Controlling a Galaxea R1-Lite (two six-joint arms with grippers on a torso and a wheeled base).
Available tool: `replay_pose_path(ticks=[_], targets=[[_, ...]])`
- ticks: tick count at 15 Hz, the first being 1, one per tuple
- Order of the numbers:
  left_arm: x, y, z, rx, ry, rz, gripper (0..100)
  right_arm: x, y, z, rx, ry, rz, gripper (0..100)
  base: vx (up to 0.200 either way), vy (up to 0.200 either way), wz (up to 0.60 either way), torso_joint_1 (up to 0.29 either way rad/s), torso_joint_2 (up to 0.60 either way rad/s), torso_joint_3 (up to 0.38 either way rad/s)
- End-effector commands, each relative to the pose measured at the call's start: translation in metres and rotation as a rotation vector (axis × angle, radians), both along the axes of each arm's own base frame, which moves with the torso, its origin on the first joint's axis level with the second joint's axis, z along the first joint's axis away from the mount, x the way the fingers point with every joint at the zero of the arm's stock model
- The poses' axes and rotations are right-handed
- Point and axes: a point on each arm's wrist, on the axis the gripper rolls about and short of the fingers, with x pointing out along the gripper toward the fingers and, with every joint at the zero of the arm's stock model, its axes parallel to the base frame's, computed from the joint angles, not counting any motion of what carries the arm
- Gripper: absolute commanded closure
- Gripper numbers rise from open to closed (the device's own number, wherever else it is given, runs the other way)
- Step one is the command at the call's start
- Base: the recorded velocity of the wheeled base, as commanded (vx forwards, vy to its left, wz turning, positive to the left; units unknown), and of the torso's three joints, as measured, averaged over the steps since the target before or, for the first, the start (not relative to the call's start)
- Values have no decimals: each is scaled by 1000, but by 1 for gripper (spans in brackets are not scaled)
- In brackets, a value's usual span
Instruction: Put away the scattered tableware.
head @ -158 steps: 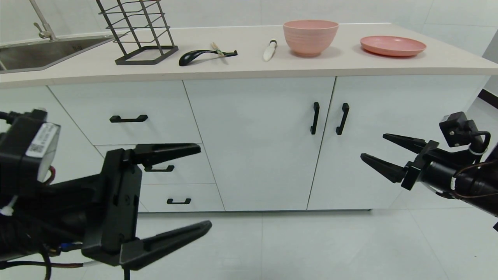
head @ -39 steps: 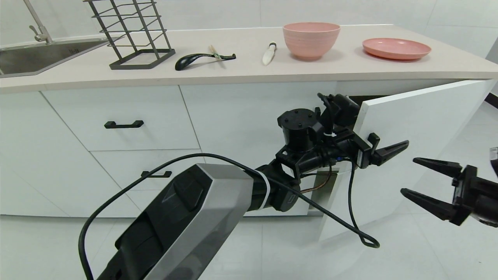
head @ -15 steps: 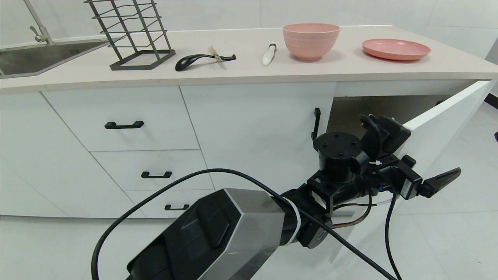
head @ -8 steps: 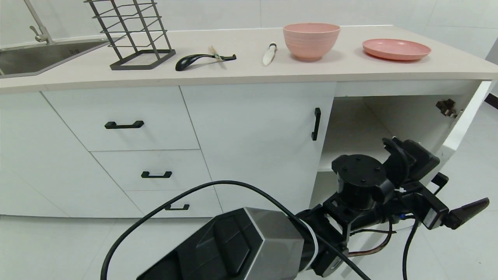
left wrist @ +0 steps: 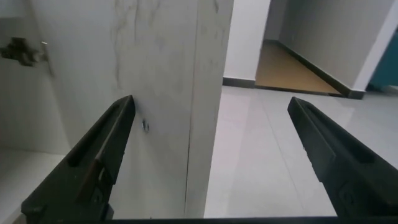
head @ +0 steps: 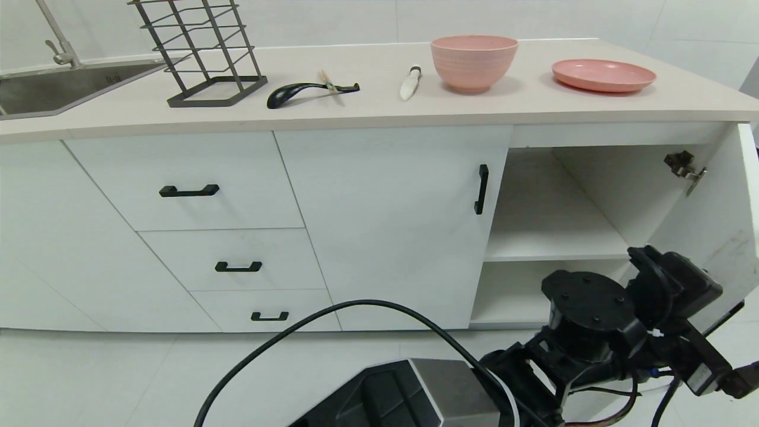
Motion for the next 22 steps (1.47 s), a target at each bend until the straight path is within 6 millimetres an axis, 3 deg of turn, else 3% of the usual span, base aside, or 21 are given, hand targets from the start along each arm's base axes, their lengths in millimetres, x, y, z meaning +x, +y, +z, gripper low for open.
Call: replay_pose_path(ticks=[1, 7, 11, 12, 14, 17, 19, 22], targets=[[-7, -7, -18, 23, 16, -19, 0, -1, 0, 1, -4, -6, -2, 0, 0, 0, 0, 0, 0, 0], [-55, -24, -20, 8, -10, -213, 0, -17, 7, 23, -44, -112, 1, 0, 0, 0, 0, 0, 0, 0], [-52, -22, -15, -24, -25, -207, 0, -19, 8, 25, -48, -123, 1, 0, 0, 0, 0, 0, 0, 0], [-17, -6, 3, -61, -39, -120, 0, -23, 10, 30, -60, -150, 4, 0, 0, 0, 0, 0, 0, 0], [1, 12, 17, -92, -49, -55, 0, -27, 12, 34, -70, -170, 6, 0, 0, 0, 0, 0, 0, 0], [-4, 38, 28, -80, -43, -40, 0, -26, 12, 30, -62, -151, 6, 0, 0, 0, 0, 0, 0, 0], [-7, 83, 46, -61, -33, 0, 0, -12, 6, 8, -23, -51, 5, 0, 0, 0, 0, 0, 0, 0], [8, 157, 59, -41, -28, 125, 0, 4, -1, -20, 31, 79, 3, 0, 0, 0, 0, 0, 0, 0]])
